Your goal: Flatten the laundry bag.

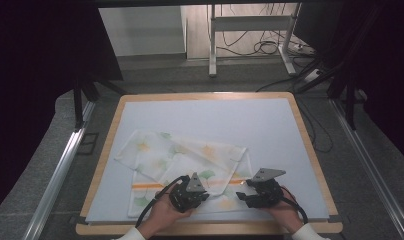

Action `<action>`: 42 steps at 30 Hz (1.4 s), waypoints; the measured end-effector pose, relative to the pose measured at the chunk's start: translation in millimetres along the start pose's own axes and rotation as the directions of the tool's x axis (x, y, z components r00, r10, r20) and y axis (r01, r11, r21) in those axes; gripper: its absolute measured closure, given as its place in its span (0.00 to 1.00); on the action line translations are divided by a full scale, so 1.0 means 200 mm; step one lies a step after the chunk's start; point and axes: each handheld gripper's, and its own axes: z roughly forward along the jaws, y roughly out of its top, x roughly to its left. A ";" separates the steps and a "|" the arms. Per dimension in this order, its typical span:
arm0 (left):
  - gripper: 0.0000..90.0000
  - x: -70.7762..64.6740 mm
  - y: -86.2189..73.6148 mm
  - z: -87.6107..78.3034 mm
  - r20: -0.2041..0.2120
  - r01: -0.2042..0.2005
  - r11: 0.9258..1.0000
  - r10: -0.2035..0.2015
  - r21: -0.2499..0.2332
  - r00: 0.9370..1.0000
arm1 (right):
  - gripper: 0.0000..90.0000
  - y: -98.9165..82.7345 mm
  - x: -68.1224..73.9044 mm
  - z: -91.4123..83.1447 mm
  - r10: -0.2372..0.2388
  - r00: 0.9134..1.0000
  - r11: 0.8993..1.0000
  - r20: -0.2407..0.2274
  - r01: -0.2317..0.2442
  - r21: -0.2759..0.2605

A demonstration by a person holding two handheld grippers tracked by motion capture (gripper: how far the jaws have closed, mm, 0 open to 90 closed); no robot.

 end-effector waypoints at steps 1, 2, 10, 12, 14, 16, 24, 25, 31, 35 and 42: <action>0.96 0.00 0.00 0.00 -0.002 0.003 1.000 -0.003 -0.004 1.000 | 0.43 0.00 0.00 0.00 -0.002 1.000 1.000 0.001 0.002 -0.001; 0.96 0.00 0.00 -0.01 -0.006 0.008 1.000 -0.008 -0.011 1.000 | 0.43 0.00 0.00 0.00 -0.002 1.000 1.000 0.002 0.002 -0.001; 0.96 0.03 0.01 -0.05 -0.030 0.021 0.999 -0.022 -0.042 0.999 | 0.43 0.00 0.01 0.01 -0.017 1.000 1.000 -0.008 0.017 -0.008; 0.96 0.04 0.01 -0.05 -0.035 0.021 0.999 -0.023 -0.045 0.999 | 0.43 0.01 0.02 0.01 -0.025 1.000 1.000 -0.017 0.025 -0.005; 0.96 0.05 0.01 -0.06 -0.040 0.026 0.998 -0.028 -0.049 0.999 | 0.43 0.01 0.03 0.02 -0.034 0.999 0.999 -0.023 0.034 -0.001; 0.96 0.05 0.01 -0.06 -0.043 0.032 0.998 -0.035 -0.055 0.998 | 0.43 0.01 0.03 0.02 -0.034 0.999 0.999 -0.024 0.034 -0.001; 0.96 0.07 0.02 -0.06 -0.051 0.031 0.998 -0.034 -0.061 0.998 | 0.43 0.01 0.03 0.02 -0.029 0.999 1.000 -0.025 0.029 -0.004; 0.96 0.07 0.02 -0.06 -0.054 0.031 0.998 -0.035 -0.062 0.998 | 0.43 0.01 0.03 0.02 -0.030 0.999 1.000 -0.025 0.029 -0.005; 0.96 0.13 0.05 -0.07 -0.047 0.062 0.995 -0.066 -0.082 0.997 | 0.43 0.00 0.03 0.02 -0.030 0.999 1.000 -0.024 0.030 -0.004; 0.97 0.16 0.08 -0.08 -0.063 0.062 0.993 -0.068 -0.098 0.996 | 0.43 0.00 0.03 0.02 -0.031 0.999 0.999 -0.025 0.031 -0.005; 0.97 0.25 0.16 -0.07 -0.106 0.064 0.993 -0.075 -0.103 0.992 | 0.43 0.00 0.03 0.02 -0.036 0.999 0.999 -0.027 0.036 -0.007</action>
